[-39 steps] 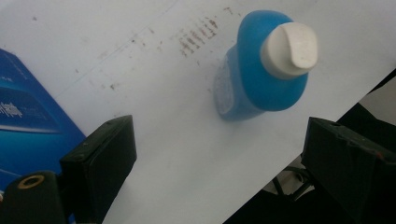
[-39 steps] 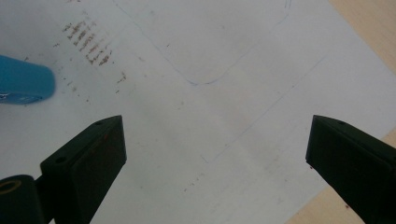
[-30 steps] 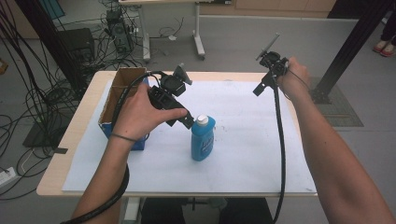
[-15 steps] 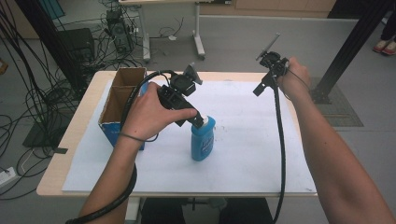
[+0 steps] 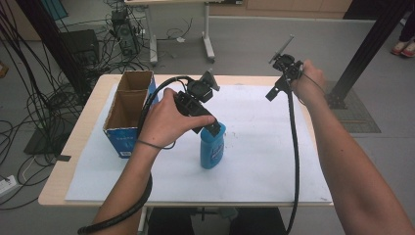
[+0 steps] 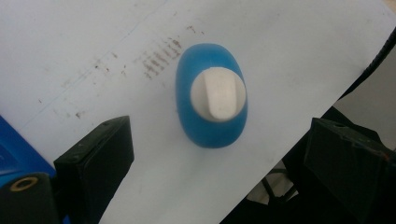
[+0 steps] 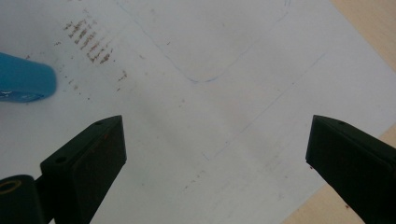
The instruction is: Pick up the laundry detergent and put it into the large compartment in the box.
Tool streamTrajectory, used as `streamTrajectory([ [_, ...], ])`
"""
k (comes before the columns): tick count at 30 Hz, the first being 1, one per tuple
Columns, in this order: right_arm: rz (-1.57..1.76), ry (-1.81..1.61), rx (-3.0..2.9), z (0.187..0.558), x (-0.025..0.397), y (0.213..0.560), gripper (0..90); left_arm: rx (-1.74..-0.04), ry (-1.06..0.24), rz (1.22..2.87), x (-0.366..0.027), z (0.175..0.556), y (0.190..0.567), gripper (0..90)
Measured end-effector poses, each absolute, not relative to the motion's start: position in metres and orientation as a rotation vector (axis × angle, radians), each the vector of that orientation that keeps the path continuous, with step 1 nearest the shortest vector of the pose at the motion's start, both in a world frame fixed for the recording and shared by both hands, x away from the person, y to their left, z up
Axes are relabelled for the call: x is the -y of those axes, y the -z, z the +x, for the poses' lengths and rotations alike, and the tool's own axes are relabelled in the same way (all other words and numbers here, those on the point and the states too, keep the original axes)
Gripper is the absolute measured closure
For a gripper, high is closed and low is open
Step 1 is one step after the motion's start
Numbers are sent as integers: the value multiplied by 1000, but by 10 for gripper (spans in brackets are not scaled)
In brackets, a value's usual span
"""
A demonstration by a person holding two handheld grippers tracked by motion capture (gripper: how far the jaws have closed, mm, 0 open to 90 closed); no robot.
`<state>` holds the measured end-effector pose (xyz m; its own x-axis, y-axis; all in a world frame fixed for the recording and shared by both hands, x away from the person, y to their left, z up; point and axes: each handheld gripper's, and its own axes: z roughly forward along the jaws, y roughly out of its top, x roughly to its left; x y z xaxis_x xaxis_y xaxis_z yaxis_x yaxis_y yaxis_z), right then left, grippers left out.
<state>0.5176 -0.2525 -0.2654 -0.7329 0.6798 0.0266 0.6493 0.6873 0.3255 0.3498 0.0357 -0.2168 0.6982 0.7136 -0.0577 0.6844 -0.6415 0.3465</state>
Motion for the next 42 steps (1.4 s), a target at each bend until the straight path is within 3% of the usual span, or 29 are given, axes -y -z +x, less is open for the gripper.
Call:
streamTrajectory([
  [42,1119,-479,-2803,518,251,268,47,-1103,-123,2583,-20,362,251,90],
])
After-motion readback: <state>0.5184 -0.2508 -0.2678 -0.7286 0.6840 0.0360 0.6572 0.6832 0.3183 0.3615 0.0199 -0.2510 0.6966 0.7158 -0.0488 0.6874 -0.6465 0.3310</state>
